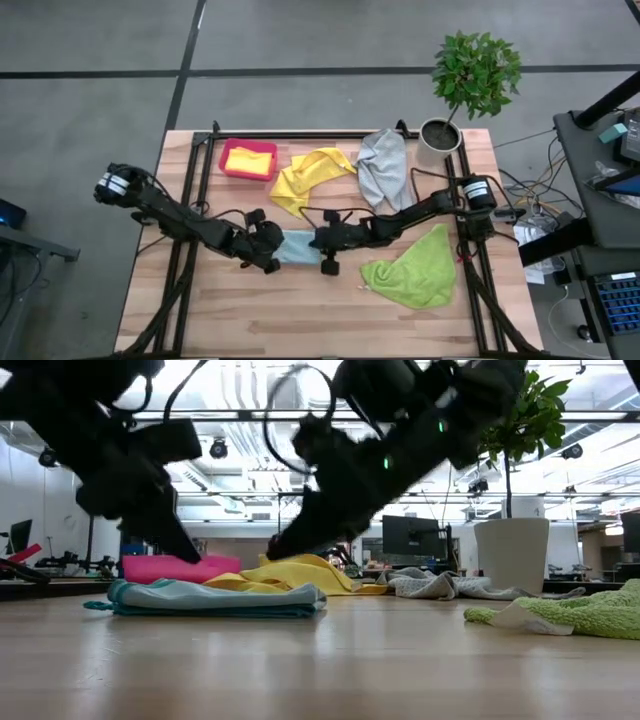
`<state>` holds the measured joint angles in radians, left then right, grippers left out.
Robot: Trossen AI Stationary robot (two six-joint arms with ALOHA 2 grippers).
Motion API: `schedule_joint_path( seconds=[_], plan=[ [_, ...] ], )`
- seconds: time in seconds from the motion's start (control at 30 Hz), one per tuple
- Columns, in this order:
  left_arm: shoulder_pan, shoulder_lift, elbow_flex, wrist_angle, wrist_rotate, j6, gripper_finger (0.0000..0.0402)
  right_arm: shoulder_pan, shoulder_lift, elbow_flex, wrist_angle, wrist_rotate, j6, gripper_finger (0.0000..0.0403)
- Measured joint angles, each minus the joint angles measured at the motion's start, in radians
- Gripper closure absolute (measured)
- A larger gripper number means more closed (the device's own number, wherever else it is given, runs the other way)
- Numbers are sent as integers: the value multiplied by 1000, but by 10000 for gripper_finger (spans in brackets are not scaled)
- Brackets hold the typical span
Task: Fold microfiber towels
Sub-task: Fold the light blue microfiber cloth
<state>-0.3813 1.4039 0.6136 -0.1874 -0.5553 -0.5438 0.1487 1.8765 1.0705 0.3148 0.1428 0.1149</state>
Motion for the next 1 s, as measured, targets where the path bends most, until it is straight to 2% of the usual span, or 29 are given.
schedule_joint_path(
  seconds=[0.1,0.23,0.47,0.73,0.9,1.0],
  plan=[
    [10,44,-5,-3,-26,-11,402,-5,2,-53,56,47,8,394],
    [16,91,-21,-6,-28,-54,402,-11,5,-92,62,42,47,394],
    [16,101,-34,-4,-22,-105,402,-17,7,-148,62,44,50,394],
    [15,42,-23,-11,-10,-77,402,-18,-37,-140,-3,42,45,394],
    [14,-29,-24,-14,52,-23,402,-18,-85,-123,-57,37,43,394],
    [14,-72,-24,-11,132,15,402,-18,-96,-115,-60,-33,42,394]
  ],
)
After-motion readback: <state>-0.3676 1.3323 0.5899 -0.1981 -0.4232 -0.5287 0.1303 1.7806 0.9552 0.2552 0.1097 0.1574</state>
